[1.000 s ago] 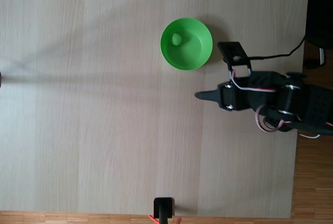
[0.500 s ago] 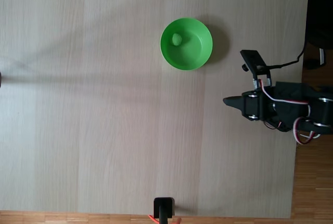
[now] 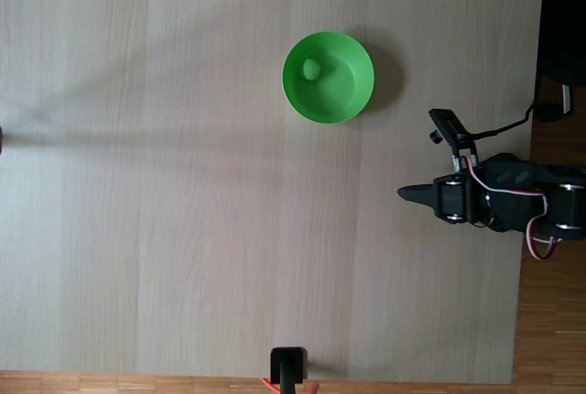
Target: Grasp a green pompom and put it in the green bowl.
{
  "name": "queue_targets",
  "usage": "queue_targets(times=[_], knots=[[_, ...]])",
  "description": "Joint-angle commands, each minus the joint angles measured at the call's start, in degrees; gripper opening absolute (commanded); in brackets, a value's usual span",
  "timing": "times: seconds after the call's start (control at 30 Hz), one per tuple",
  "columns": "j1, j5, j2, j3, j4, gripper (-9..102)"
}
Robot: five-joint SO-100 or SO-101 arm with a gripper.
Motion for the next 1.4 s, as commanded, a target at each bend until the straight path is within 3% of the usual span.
queue_targets(times=[0.0, 0.23, 1.37], knots=[[0.2, 0.4, 2.6, 3.3, -2.6, 0], [0.2, 0.4, 5.9, 11.2, -6.9, 0], [-0.3, -0.1, 17.5, 14.9, -6.9, 0]])
